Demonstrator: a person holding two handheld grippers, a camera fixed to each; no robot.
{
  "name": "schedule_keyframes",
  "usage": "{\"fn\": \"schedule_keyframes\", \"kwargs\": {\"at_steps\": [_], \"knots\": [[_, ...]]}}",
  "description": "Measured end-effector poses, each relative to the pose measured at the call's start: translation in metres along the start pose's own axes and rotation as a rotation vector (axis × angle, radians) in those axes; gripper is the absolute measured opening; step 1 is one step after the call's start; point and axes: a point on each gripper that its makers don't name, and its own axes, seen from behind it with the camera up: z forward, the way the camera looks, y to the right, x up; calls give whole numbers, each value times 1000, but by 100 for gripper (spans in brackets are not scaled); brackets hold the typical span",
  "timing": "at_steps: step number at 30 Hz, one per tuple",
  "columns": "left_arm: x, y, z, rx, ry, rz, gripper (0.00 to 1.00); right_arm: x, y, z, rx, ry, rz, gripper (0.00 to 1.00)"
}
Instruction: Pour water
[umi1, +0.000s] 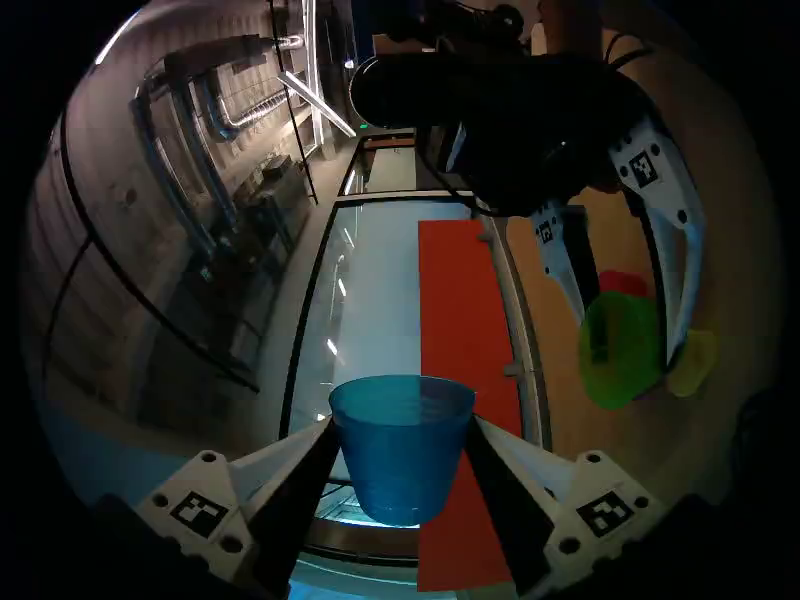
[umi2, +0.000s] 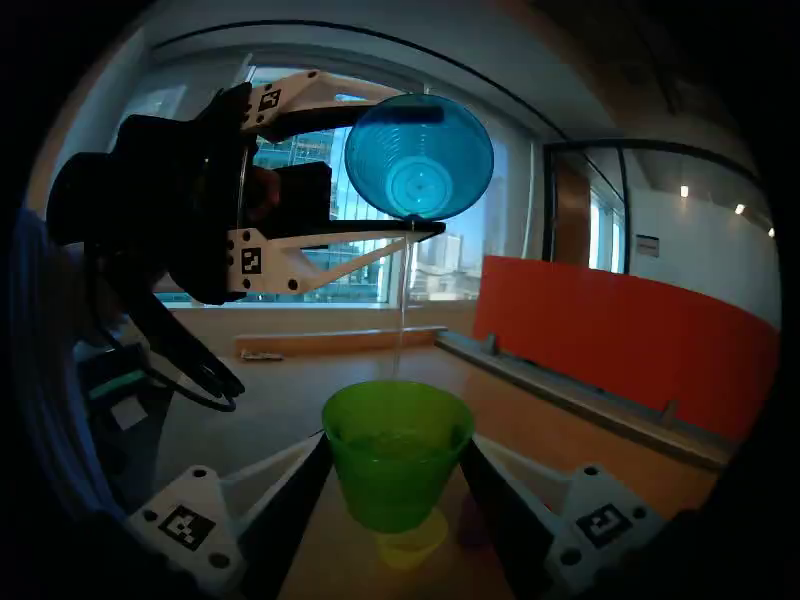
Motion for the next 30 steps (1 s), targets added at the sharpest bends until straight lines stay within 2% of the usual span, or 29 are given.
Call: {"fn": "schedule_keyframes", "kwargs": {"at_steps": [8,12,18,23,30], "knots": [[-2,-5,1,4,-1,-4,84,1,-1,0,-3,5,2,89],[-5,-6,2,1,-5,-47,84,2,-1,0,-2,7,4,89],[-13,0,3,-13,-22,-204,85,3,-2,1,-6,10,4,89],[-20,1,5,-7,-32,-342,84,4,-1,0,-12,16,4,89],[-26,9,7,-14,-35,-579,84,8,-2,-2,-16,29,7,89]]}}
